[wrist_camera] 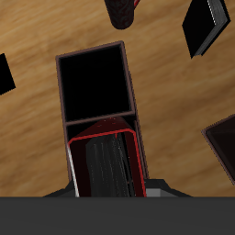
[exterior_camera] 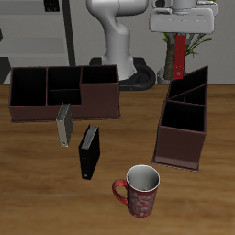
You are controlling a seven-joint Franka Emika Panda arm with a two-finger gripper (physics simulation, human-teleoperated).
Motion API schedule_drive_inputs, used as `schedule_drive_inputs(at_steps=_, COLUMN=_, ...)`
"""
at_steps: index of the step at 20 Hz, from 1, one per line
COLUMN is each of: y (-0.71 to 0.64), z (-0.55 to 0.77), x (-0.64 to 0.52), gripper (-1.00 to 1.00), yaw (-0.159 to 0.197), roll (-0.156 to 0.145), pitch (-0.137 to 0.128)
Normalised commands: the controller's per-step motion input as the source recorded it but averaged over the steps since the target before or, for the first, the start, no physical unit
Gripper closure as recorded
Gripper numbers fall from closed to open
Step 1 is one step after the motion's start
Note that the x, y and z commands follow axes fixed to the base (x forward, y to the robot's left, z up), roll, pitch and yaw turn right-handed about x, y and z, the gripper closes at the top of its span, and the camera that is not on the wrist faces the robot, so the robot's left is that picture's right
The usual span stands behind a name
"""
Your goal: Place the red book into the left desk caddy's back compartment
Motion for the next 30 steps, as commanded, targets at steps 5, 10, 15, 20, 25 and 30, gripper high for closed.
schedule_drive_inputs(at_steps=5, y=0.15, z=-0.15, x=0.06, gripper=1.0, yaw=-0.007, roll=0.017, pitch=0.029)
schedule_drive_inputs(at_steps=10, y=0.18, z=-0.12, x=0.09, gripper=1.0, yaw=-0.028, roll=-0.004, pitch=0.032)
schedule_drive_inputs(at_steps=15, y=0.21, z=-0.11, x=0.05, gripper=1.0, yaw=0.026, roll=0.035, pitch=0.022)
schedule_drive_inputs(at_steps=20, y=0.11, z=-0.06, x=0.04, gripper=1.0, yaw=-0.002, roll=0.004, pitch=0.005)
schedule_drive_inputs(at_steps=25, y=0.02, z=-0.13, x=0.1, gripper=1.0, yaw=-0.004, roll=-0.001, pitch=0.032)
schedule_drive_inputs(at_steps=30, y=0.02, z=-0.1, x=0.03, gripper=1.0, yaw=-0.006, roll=0.005, pitch=0.014)
